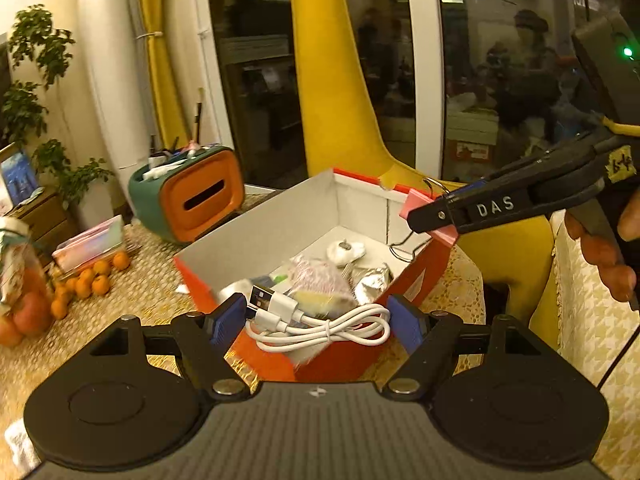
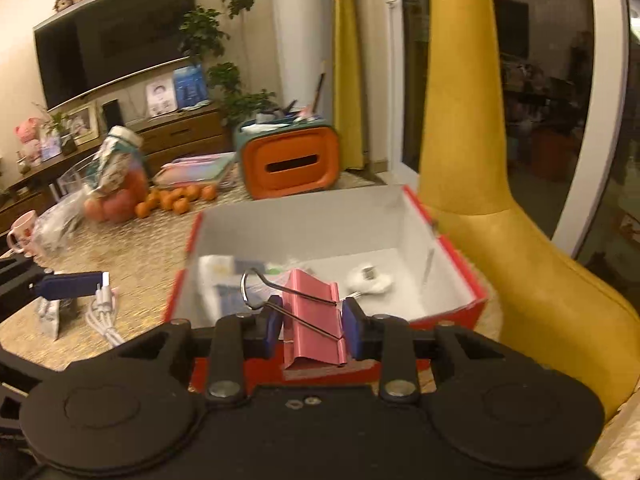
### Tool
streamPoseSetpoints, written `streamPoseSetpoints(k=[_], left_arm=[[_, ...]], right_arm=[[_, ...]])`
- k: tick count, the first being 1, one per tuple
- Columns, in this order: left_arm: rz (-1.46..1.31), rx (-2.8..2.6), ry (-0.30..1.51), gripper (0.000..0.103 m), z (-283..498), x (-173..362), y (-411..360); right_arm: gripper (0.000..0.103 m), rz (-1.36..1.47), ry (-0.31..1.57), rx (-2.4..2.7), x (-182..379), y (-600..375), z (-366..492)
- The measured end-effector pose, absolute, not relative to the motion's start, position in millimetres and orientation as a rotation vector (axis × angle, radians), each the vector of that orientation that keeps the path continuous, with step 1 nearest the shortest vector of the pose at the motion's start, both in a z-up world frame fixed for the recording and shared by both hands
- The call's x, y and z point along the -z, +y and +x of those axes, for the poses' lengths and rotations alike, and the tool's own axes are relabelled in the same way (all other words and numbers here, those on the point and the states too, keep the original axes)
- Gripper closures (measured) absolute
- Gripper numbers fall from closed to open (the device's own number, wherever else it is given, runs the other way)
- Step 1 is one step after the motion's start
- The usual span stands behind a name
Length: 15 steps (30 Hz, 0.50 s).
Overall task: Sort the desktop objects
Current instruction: 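Carry the white cable and pink clip over the red shoebox with both tools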
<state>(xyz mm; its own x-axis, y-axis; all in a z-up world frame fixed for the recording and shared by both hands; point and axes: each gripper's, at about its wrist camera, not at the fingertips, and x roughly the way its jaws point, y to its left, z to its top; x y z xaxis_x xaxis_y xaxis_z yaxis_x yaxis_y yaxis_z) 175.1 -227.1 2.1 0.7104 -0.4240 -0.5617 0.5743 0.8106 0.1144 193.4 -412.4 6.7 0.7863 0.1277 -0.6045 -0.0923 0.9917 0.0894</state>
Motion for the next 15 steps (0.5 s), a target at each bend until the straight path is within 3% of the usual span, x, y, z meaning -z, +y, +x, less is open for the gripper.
streamPoseSetpoints(k=[15], left_arm=[[0.384,0.567,0.644,0.027,245.6,10.7,-279.0]], right_arm=[[0.071,0.071,0.727,-0.061,18.7,-443.0,263.1]])
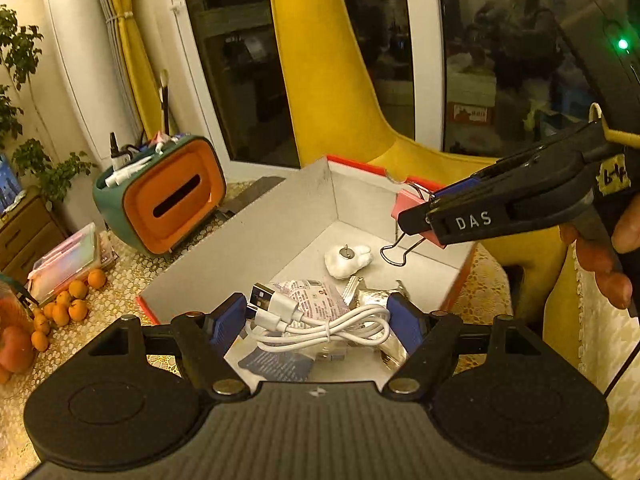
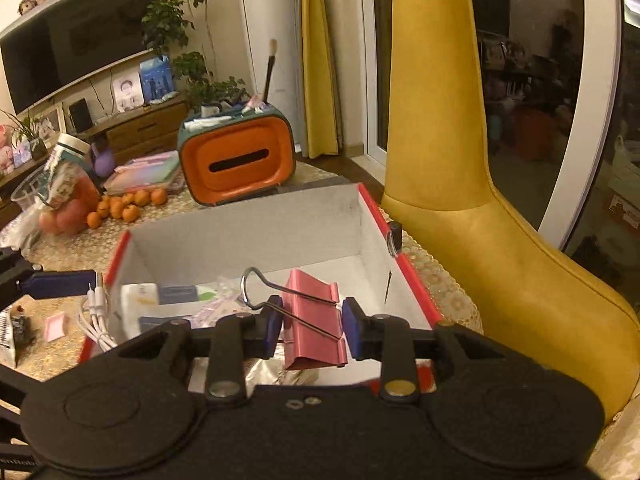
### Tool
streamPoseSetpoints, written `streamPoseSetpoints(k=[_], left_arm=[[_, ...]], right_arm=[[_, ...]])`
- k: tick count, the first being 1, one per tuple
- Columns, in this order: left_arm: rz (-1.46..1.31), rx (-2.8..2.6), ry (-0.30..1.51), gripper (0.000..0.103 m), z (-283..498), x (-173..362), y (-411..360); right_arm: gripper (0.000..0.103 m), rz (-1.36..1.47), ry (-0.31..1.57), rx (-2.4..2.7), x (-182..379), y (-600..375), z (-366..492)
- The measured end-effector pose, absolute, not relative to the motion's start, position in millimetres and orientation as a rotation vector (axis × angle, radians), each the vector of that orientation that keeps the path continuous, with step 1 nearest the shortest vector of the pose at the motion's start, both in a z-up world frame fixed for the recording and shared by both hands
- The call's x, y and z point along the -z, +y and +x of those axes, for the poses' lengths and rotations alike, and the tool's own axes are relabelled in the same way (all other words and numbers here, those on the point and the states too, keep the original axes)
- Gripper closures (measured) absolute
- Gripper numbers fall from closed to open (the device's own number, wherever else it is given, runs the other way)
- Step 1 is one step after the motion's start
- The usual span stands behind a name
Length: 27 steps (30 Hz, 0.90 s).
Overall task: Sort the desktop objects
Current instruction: 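Carry the white cable and pink clip over the red shoebox with both tools, then open both tools to drop the cable and clip into the shoebox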
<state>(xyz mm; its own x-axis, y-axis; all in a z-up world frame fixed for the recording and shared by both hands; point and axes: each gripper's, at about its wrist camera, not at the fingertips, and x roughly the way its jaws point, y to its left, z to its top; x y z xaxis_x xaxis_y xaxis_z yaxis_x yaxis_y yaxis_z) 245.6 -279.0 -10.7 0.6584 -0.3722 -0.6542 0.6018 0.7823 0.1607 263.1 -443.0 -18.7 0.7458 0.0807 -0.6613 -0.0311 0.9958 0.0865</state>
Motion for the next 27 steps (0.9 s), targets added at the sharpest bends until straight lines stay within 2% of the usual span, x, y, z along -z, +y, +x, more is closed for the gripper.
streamPoseSetpoints(k=[15,27], left_arm=[[0.363,0.519,0.735,0.026,309.3,42.7,-293.3],[0.368,0.521,0.809,0.026,319.2,66.1,-293.9]], right_arm=[[0.071,0.020,0.847,-0.022,67.0,-435.2,319.0],[0.073,-0.030,0.891,-0.004,83.6,-430.7,321.5]])
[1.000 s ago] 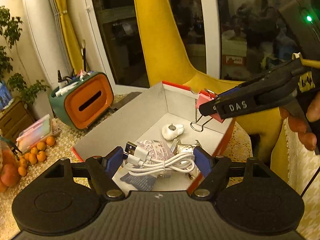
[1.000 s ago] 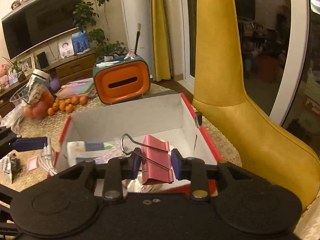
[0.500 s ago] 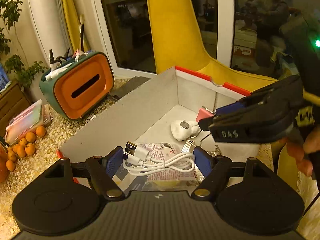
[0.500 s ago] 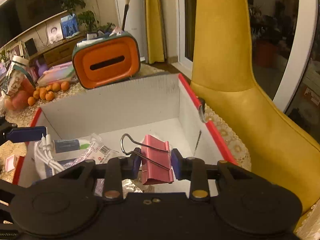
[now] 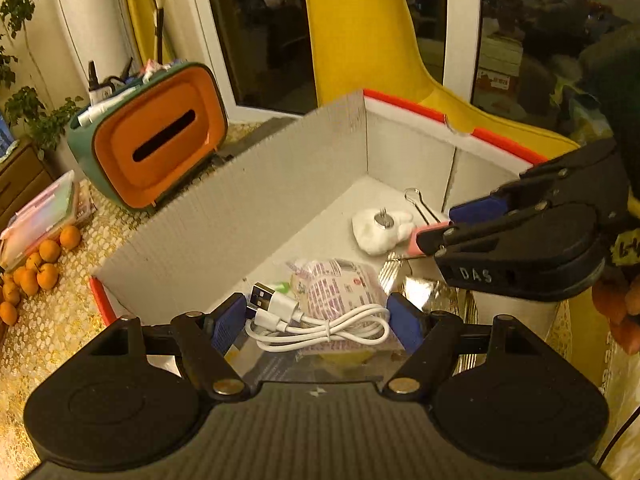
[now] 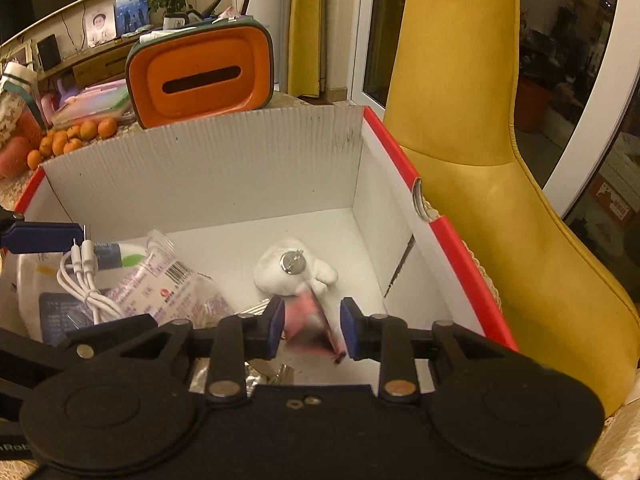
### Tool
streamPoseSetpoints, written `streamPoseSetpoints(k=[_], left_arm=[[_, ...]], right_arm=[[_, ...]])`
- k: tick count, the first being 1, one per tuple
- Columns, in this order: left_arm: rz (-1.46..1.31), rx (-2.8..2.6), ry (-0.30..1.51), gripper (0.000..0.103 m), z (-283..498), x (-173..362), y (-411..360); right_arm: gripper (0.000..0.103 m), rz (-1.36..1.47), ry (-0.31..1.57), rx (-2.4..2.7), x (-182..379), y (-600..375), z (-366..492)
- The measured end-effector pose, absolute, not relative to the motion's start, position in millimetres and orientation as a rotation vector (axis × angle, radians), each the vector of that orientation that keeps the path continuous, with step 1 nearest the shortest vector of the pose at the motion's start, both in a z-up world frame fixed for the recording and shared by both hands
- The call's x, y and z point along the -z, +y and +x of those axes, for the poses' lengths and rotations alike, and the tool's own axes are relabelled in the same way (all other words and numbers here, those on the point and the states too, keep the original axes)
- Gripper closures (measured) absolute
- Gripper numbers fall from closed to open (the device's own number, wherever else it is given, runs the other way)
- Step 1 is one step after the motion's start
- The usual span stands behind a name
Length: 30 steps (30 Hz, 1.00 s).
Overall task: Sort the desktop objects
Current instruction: 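Open both tools to drop the cable and clip into the shoebox, then move both open tools back toward the silver snack bag and pink tray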
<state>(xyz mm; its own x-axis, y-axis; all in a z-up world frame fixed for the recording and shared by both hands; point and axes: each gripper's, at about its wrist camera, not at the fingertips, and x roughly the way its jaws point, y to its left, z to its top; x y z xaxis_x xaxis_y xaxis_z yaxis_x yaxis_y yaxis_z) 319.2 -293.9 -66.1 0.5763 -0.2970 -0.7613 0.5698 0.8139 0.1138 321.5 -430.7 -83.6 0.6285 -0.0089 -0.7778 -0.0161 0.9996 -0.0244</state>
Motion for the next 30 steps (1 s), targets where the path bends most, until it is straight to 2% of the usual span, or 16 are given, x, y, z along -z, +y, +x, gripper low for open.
streamPoseSetpoints(k=[7,24,30], left_arm=[[0.384,0.534,0.845,0.026,319.8,70.7,-295.2],[0.329,0.511,0.816,0.026,304.2,59.2,-281.3],[0.321,0.534,0.799,0.026,289.9,51.1,-275.2]], right_arm=[[0.067,-0.024,0.898,-0.008,82.7,-432.4,317.4],[0.038,0.017,0.863,-0.042,68.5,-434.9,303.8],[0.038,0.024,0.845,-0.058,59.7,-434.2,296.6]])
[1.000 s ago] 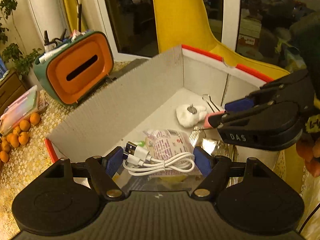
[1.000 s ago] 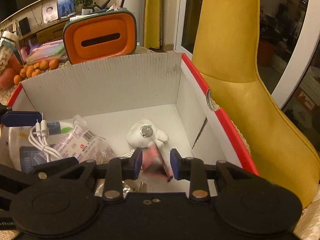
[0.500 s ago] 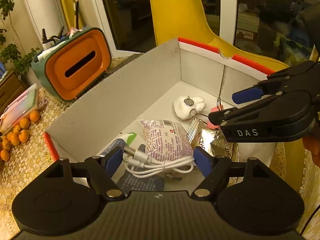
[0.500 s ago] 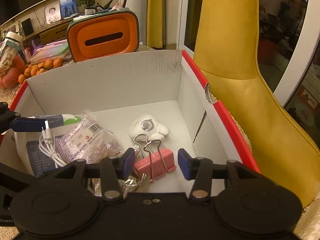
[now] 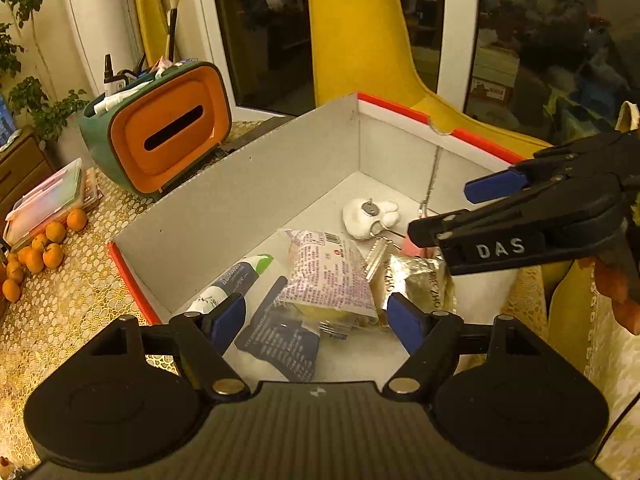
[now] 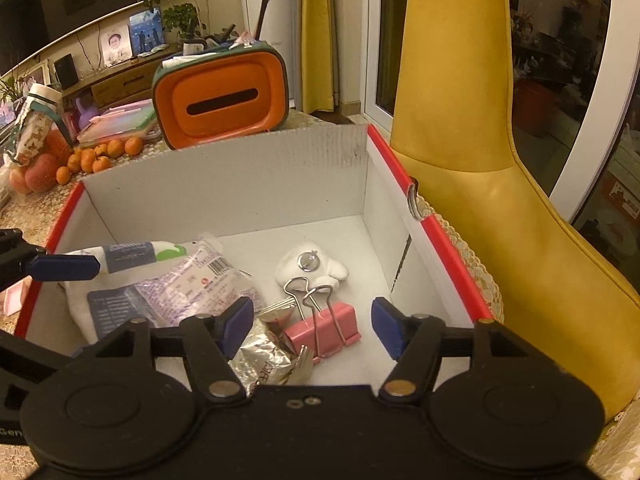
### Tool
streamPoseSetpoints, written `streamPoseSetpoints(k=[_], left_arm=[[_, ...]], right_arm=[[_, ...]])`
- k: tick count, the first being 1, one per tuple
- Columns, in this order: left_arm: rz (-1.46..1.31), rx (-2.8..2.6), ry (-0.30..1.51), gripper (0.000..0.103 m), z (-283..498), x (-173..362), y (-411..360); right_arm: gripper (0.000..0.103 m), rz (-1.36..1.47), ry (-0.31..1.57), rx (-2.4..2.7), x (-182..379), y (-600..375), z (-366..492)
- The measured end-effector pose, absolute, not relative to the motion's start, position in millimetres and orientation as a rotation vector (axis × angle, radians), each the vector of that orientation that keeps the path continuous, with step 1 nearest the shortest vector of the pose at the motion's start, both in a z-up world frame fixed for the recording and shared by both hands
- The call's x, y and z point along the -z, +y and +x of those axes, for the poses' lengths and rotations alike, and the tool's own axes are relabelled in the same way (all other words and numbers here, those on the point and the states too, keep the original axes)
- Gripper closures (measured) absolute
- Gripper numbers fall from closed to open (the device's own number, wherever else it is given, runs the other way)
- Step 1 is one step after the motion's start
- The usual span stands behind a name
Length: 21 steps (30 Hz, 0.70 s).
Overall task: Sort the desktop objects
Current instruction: 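Move both open tools back toward the silver snack bag and pink tray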
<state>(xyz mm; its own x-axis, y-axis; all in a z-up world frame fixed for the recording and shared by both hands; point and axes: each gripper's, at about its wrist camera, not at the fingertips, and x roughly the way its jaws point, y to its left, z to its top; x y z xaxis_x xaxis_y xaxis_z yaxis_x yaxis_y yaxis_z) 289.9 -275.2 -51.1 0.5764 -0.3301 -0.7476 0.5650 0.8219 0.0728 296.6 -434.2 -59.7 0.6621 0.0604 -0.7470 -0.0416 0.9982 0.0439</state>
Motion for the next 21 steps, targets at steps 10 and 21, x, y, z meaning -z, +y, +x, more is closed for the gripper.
streamPoseSetpoints(k=[10,21], left_arm=[[0.264,0.552,0.751,0.026,262.2,29.2,-261.6],[0.189,0.560,0.706,0.026,228.8,6.8,-237.0]], right_arm=[[0.034,0.013,0.813,-0.073,38.9,-424.0,277.3],[0.025,0.001,0.772,-0.105,13.1,-413.0,245.6]])
